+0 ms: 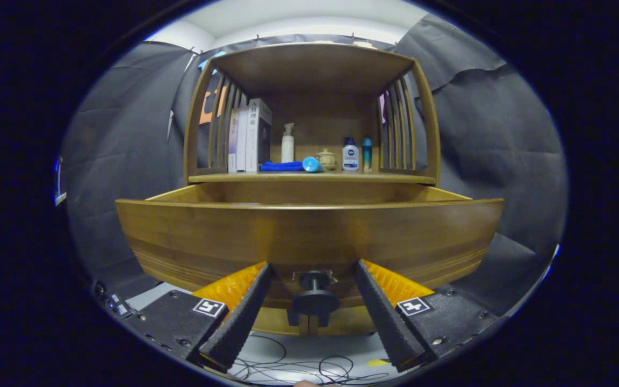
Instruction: Pull open the drawer, take out the items inside it, and place them on the countertop above the cabinet.
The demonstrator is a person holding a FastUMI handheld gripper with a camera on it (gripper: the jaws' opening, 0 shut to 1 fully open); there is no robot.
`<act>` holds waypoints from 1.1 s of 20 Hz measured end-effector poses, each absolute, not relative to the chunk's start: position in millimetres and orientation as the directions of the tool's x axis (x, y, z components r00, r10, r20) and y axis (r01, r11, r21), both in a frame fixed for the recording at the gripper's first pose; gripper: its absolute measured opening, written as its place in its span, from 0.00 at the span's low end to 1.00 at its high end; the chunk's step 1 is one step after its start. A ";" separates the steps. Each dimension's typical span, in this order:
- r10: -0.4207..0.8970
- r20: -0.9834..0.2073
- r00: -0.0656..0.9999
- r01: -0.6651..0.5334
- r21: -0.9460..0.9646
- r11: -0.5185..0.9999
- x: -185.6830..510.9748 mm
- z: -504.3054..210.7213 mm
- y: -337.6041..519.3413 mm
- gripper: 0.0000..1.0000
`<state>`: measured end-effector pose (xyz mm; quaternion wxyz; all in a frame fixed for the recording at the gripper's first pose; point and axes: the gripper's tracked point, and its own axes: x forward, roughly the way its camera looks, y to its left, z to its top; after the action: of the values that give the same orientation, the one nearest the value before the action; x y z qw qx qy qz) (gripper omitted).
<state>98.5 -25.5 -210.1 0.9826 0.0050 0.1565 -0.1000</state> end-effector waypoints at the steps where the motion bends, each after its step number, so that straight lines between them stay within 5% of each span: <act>1: -0.196 -0.313 0.929 0.200 -0.021 0.980 104.8 -211.4 -26.3 1.00; 22: -0.224 -0.341 0.913 0.209 -0.080 0.975 201.6 -217.9 -46.7 1.00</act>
<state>201.6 -46.7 -217.9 0.9778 -0.0211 0.1768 -0.1108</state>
